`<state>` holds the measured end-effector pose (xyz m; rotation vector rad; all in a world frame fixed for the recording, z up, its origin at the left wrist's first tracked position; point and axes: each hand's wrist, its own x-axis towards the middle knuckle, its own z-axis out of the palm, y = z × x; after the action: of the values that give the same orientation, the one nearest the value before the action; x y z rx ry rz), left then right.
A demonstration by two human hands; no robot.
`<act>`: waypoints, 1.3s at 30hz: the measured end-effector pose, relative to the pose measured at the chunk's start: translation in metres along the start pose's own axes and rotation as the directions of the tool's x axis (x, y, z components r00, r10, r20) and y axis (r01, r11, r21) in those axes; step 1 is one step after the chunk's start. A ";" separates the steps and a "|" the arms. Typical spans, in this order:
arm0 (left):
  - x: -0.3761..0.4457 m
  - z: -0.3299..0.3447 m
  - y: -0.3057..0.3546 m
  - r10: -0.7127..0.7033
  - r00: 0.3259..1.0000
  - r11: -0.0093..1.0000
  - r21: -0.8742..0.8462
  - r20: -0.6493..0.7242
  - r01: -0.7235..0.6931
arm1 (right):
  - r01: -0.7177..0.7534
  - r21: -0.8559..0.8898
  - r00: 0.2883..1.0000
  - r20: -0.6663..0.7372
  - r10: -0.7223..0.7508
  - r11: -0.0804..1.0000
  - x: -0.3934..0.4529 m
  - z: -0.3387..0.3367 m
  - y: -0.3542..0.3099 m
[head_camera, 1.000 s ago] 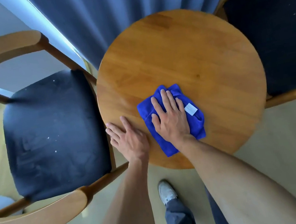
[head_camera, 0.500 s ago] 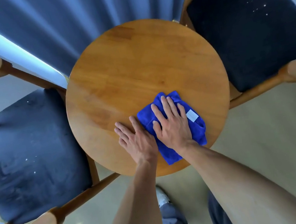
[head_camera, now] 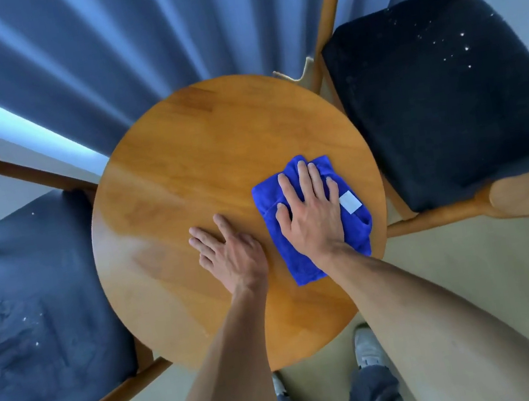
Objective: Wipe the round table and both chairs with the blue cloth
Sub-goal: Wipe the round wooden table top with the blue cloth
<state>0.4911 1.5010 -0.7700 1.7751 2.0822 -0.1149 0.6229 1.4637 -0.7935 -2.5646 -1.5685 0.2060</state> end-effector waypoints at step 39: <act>0.179 -0.032 0.055 0.298 0.953 0.952 0.090 -0.045 -0.294 | -0.334 0.058 0.937 -0.089 0.338 0.941 0.242 0.006 -0.081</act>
<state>0.5157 1.6878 -0.7931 2.1421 1.8455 -0.0649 0.6606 1.7162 -0.7970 -2.7473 -1.0722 0.1406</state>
